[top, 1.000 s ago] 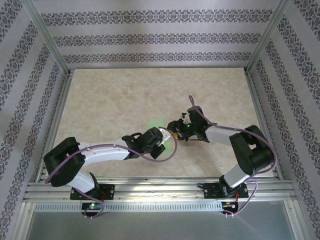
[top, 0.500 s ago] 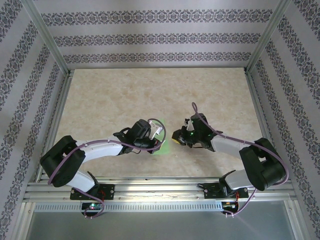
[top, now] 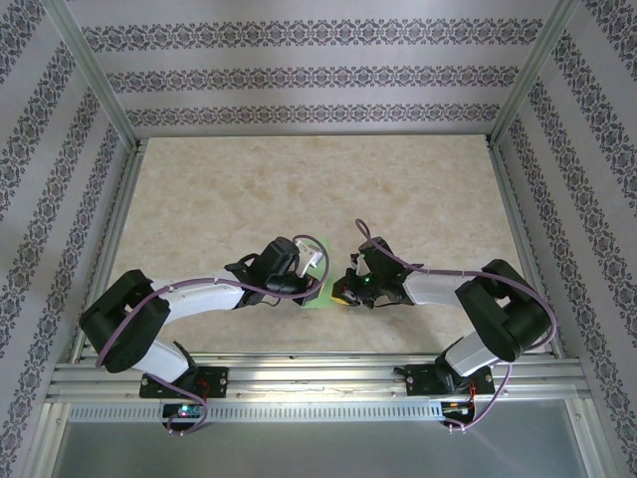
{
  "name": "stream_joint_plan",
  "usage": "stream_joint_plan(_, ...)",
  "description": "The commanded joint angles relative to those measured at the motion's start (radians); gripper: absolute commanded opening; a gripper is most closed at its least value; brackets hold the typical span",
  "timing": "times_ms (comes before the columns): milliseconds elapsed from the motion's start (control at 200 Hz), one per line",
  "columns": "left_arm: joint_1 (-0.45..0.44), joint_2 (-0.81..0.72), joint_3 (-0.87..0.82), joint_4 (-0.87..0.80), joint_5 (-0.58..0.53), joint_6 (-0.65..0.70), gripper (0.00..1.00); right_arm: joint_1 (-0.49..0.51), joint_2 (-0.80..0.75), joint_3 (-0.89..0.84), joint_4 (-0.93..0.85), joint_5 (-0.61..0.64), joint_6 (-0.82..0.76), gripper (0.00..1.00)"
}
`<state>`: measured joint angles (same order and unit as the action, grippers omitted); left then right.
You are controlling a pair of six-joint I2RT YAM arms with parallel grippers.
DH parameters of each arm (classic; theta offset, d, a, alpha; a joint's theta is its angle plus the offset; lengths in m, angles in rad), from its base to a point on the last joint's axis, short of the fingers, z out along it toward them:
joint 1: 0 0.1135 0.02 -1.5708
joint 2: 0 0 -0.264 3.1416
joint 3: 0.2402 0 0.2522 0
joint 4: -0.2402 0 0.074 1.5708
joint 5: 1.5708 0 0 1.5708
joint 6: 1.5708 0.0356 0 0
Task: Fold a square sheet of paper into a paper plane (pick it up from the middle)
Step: Fold the triangle a second time at the center of the table.
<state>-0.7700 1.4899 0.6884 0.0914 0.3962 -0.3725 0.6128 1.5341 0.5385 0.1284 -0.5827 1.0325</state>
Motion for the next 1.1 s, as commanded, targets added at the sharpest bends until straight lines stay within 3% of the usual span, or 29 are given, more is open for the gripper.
stream_joint_plan(0, 0.013, 0.004, 0.003, 0.007, 0.010, -0.018, 0.00, 0.018, 0.028, 0.050, -0.120, 0.055, -0.086, 0.00)
stream_joint_plan(125, 0.042, 0.011, -0.006, 0.031, 0.057, -0.048, 0.00, 0.029, 0.039, 0.089, -0.335, 0.179, -0.189, 0.00)
stream_joint_plan(305, 0.095, 0.054, -0.018, 0.079, 0.135, -0.088, 0.00, 0.025, 0.032, 0.138, -0.495, 0.276, -0.282, 0.00)
stream_joint_plan(869, 0.129, 0.129, -0.023, 0.145, 0.130, -0.109, 0.00, 0.027, -0.012, 0.186, -0.393, 0.164, -0.240, 0.02)
stream_joint_plan(1099, 0.129, 0.134, -0.023, 0.151, 0.140, -0.108, 0.00, 0.035, 0.038, 0.215, -0.349, 0.114, -0.236, 0.03)
